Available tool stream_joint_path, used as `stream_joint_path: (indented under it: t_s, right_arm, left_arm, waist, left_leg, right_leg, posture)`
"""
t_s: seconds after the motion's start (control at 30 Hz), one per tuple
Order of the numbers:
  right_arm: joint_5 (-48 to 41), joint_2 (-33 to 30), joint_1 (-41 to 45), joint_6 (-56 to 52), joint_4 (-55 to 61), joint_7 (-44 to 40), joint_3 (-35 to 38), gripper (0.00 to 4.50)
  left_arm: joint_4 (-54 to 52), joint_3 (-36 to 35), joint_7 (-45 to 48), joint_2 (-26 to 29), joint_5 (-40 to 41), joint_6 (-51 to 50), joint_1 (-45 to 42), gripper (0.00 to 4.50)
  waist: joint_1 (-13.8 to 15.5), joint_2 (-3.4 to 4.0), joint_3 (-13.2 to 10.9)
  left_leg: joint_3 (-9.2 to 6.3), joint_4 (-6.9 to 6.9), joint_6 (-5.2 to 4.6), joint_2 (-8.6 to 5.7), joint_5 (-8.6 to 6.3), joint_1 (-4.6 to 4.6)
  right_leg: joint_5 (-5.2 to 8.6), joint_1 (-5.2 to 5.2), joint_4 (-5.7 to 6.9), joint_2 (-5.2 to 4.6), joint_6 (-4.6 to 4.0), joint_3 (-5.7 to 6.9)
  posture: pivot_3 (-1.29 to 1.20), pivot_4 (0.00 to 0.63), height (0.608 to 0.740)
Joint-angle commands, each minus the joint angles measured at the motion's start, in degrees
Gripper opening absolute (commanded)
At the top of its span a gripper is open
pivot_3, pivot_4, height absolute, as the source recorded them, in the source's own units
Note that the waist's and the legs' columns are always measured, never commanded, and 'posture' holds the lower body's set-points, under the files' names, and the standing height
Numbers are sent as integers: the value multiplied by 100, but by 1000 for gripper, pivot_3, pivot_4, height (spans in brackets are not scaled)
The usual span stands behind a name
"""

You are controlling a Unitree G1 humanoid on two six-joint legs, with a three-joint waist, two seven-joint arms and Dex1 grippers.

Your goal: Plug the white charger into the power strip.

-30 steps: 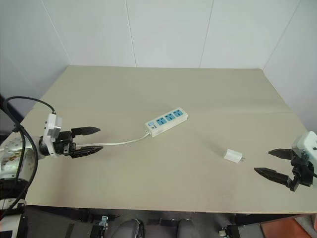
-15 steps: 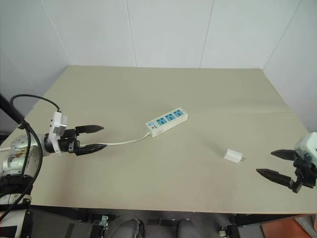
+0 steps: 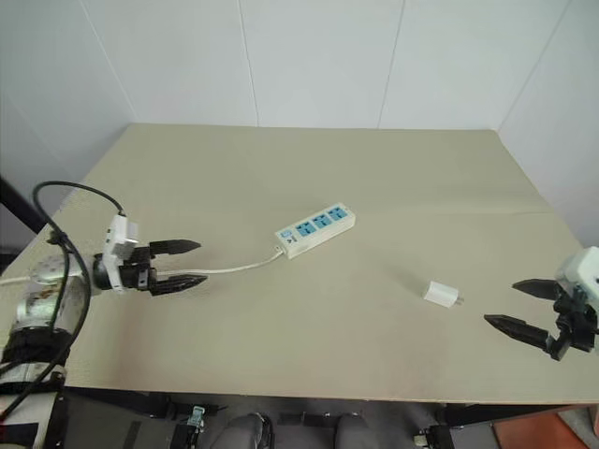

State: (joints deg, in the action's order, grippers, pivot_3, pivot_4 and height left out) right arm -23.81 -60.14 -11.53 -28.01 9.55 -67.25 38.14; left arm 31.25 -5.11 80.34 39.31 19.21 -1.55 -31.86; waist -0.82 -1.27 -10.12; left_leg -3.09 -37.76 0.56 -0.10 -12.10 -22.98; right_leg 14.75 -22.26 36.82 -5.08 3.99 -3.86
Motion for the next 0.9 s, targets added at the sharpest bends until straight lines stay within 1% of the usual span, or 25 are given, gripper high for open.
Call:
stream_joint_path:
  t_s: [0.03, 0.13, 0.17, 0.23, 0.33, 0.37, 0.5, 0.63, 0.73, 0.77, 0.9]
  right_arm:
    - [-98, 57, 165, 46, 290, 170, -68, 4500]
    - [-44, 98, 291, 58, 498, 350, -211, 4500]
    - [-85, 119, 359, -2, 603, 432, -239, 4500]
    - [-251, 161, 494, -223, 907, 607, -280, 4500]
    - [-415, 279, 600, -493, 1476, 901, -389, 4500]
    - [-459, 319, 601, -547, 1676, 980, -420, 4500]
    - [-653, 449, 680, -885, 2166, 1353, -452, 4500]
    - [-687, 479, 621, -1033, 2435, 1539, -452, 4500]
    - [-688, 501, 549, -1064, 2501, 1624, -449, 4500]
    - [-684, 500, 536, -1064, 2500, 1639, -453, 4500]
    - [-671, 516, 521, -1004, 2464, 1684, -531, 4500]
  left_arm:
    - [439, 220, -435, -314, -414, 536, -412, 4445]
    - [1045, 388, -746, -662, -725, 955, -794, 4445]
    - [1254, 419, -788, -782, -770, 1032, -925, 4445]
    - [1672, 497, -770, -978, -872, 1204, -1159, 4445]
    - [2245, 585, -771, -1202, -1034, 1296, -1467, 4445]
    - [2409, 611, -826, -1263, -1094, 1181, -1576, 4445]
    - [2894, 890, -943, -1307, -1548, 1120, -1886, 4445]
    - [3189, 1113, -929, -1370, -1861, 1148, -2020, 4445]
    - [3280, 1208, -689, -1392, -1951, 1058, -2056, 3839]
    - [3288, 1222, -630, -1392, -1958, 1068, -2059, 3540]
    - [3382, 1265, -1006, -1387, -2146, 1224, -2043, 2238]
  waist:
    - [18, -2, -1]
    - [17, -3, -1]
    - [14, -3, -1]
    - [2, -3, -2]
    - [-20, -4, -2]
    - [-23, -4, -2]
    - [-16, -9, -5]
    - [3, -9, -5]
    - [5, -10, -4]
    - [4, -10, -3]
    - [5, -10, -3]
  left_leg:
    - [0, 0, 0, 0, 0, -1]
    - [-4, -2, 0, -4, 0, -14]
    - [-4, -2, 0, -6, 0, -16]
    - [-4, -2, 0, -7, 0, -19]
    - [-4, -1, -1, -6, -1, -20]
    - [-4, -1, -1, -7, -1, -20]
    - [-5, -1, -1, -7, -1, -21]
    - [-6, -2, -1, -9, -1, -23]
    - [-6, -2, -1, -9, -1, -20]
    - [-5, -2, -1, -9, -1, -20]
    - [-5, -2, -1, -9, -1, -19]
  right_leg:
    - [0, 0, 0, 0, 0, 0]
    - [-6, -6, -2, 0, -7, 1]
    - [-18, -7, -4, -1, -25, 1]
    - [-19, -8, -6, -3, -27, 1]
    - [-18, -10, -7, -1, -26, 1]
    - [-18, -10, -7, -1, -25, 1]
    - [-14, -11, -7, -1, -17, 1]
    - [-16, -10, -7, -3, -19, 2]
    - [-15, -9, -5, -2, -17, 2]
    - [-15, -9, -6, -2, -17, 2]
    - [-15, -8, -6, -2, -17, 2]
  posture:
    - [0, 150, 740]
    - [0, 150, 740]
    - [0, 150, 740]
    - [0, 150, 740]
    - [0, 150, 740]
    - [0, 150, 740]
    - [0, 150, 740]
    - [0, 150, 740]
    - [0, 150, 740]
    - [0, 150, 740]
    - [0, 150, 740]
